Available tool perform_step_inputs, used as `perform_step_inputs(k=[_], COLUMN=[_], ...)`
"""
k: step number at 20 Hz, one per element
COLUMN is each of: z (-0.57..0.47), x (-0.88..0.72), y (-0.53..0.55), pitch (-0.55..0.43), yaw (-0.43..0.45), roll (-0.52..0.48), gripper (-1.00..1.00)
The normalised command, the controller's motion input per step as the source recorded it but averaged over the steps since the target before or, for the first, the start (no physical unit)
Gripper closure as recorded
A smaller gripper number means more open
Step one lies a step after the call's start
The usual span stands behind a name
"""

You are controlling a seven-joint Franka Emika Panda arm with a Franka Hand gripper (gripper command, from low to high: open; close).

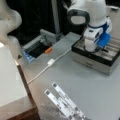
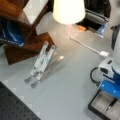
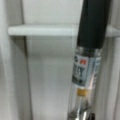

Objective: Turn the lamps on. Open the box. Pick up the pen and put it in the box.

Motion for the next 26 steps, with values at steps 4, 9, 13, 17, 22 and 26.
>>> perform_step_inputs(k=[4, 9, 13, 17, 22, 26], z=[0.18, 0.23, 0.27, 0.26, 0.23, 0.22], x=[0.33, 0.31, 0.27, 0.25, 0.22, 0.14], y=[0.11, 0.06, -0.02, -0.11, -0.18, -0.33], pitch=[0.093, 0.146, 0.190, 0.190, 0.169, 0.151], yaw=[0.072, 0.078, 0.102, 0.134, 0.184, 0.227], roll=[-0.221, -0.248, -0.276, -0.285, -0.278, -0.254], gripper=[-1.00, -1.00, -1.00, -1.00, -1.00, -1.00])
